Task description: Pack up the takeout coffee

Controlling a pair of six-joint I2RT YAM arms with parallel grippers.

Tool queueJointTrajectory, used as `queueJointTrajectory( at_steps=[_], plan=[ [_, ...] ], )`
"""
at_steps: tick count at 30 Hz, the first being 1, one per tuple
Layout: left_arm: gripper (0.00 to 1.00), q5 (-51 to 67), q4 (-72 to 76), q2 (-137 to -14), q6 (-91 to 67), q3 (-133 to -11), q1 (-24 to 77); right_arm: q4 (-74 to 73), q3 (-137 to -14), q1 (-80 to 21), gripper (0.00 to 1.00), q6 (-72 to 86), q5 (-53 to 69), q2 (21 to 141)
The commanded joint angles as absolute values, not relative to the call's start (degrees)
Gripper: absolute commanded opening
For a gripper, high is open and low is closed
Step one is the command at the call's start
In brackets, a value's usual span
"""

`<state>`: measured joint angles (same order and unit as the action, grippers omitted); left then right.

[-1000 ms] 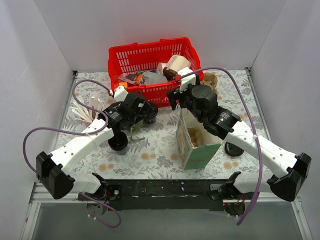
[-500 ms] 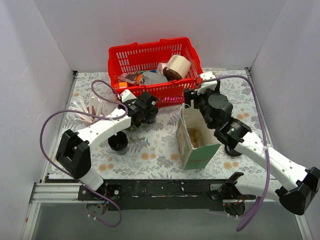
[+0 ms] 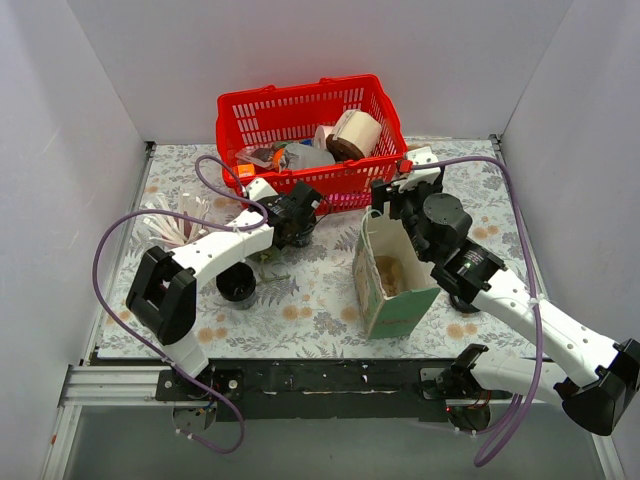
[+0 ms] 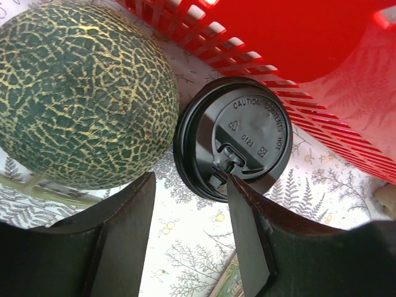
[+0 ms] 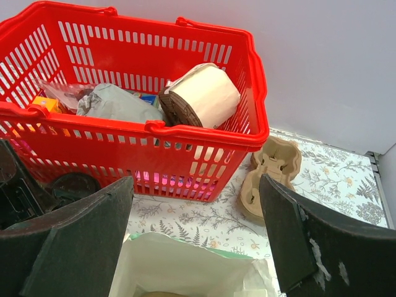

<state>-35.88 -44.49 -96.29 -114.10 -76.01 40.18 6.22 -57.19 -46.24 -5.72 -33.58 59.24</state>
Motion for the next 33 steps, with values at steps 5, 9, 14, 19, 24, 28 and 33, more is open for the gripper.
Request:
queueJointTrajectory(
  at_steps=[5,9,14,19,24,28,33],
  plan=[
    [0.45,-37.4,-42.3,-97.6,-130.3,-78.0,39.7,10.9,-56.3,-46.1,0.9,-6.1,-36.2,59.2],
    [0.43,-36.5,-42.0,-98.3,-131.2,-78.4,39.7,11.1,-56.3,-46.1,0.9,-6.5,-37.4,59.6],
    [0.38,-35.5,-42.3,-99.7,-132.2,-78.8,39.7,11.3,-56.2,-46.1,0.9,-7.0,-37.9,59.8],
    [0.32,-35.1,-42.6,-100.3,-131.6,-79.9,39.8,11.7,-55.9,-46.1,0.9,-7.1,-38.3,59.8],
    [0.29,-34.5,-42.6,-100.5,-130.4,-80.3,39.7,11.6,-56.0,-46.1,0.9,-7.3,-38.7,59.9],
    [0.25,-33.2,-42.5,-101.0,-128.1,-81.8,39.7,11.6,-55.9,-46.2,0.9,-7.2,-38.8,59.7],
    [0.25,-32.3,-42.6,-100.7,-125.2,-82.6,39.8,11.6,-55.9,-46.1,0.9,-7.2,-39.2,59.7]
  ],
)
